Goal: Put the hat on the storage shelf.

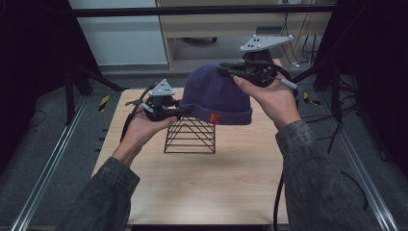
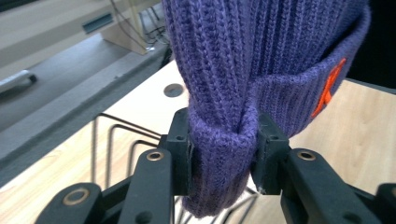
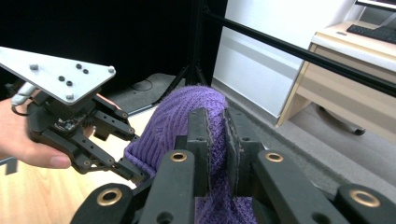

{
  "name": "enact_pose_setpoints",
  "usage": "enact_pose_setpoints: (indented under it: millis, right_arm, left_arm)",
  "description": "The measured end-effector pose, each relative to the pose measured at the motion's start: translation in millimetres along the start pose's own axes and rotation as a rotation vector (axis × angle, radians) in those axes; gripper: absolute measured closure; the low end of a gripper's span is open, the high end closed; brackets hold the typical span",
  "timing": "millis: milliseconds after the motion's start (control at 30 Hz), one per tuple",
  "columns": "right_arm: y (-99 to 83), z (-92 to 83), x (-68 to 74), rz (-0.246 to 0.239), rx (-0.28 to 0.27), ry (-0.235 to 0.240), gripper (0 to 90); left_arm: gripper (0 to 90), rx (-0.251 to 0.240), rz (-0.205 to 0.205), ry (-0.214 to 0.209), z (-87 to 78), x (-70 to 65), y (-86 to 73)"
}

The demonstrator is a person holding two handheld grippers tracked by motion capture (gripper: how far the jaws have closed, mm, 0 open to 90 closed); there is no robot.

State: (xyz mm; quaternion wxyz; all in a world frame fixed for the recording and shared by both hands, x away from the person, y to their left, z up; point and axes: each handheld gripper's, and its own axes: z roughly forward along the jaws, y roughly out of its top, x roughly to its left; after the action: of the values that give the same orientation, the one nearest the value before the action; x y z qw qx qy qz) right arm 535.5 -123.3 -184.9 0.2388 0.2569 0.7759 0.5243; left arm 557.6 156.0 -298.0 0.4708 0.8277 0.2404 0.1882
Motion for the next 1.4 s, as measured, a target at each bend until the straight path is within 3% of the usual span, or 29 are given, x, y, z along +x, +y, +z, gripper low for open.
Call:
enact_pose_setpoints:
  millis: [33,167,233,333,533,733,900,1300,1400]
  right_arm:
    - [1.5,5.1,-0.6,-0.003,-0.001,-0.002,81.5]
    - [2.3,13.9,-1.7,-0.018,0.003,-0.015,81.3]
    - [0.5,21.1,-3.0,-0.03,0.012,-0.027,81.3]
    - [-5.4,31.7,-4.5,-0.021,0.028,-0.02,81.2]
    - [-14.1,44.8,-4.1,-0.005,0.045,-0.002,80.9]
    - [-22.1,56.7,-1.4,0.005,0.064,0.015,80.7]
    - [-27.0,63.5,1.3,0.007,0.082,0.027,80.5]
    - [-33.1,72.7,5.9,0.0,0.118,0.049,80.4]
    - [-35.1,74.7,7.4,-0.005,0.119,0.062,80.4]
  left_arm:
    - [64.7,-0.003,-0.001,0.024,-1.1,3.2,0.7]
    - [64.7,-0.005,0.005,0.057,-2.3,7.7,-0.4]
    - [64.8,-0.002,0.001,0.062,-2.5,11.9,-3.5]
    - [64.7,0.027,0.012,0.076,-3.1,16.4,-11.2]
    - [63.8,0.034,0.015,0.097,-6.7,19.7,-20.6]
    - [63.4,0.042,-0.017,0.113,-6.7,26.9,-34.9]
    - [63.4,0.055,-0.034,0.102,-6.7,30.5,-44.4]
    - [63.5,0.067,-0.033,0.096,-12.1,28.1,-59.6]
    - [63.5,0.053,-0.069,0.086,-12.8,29.0,-64.4]
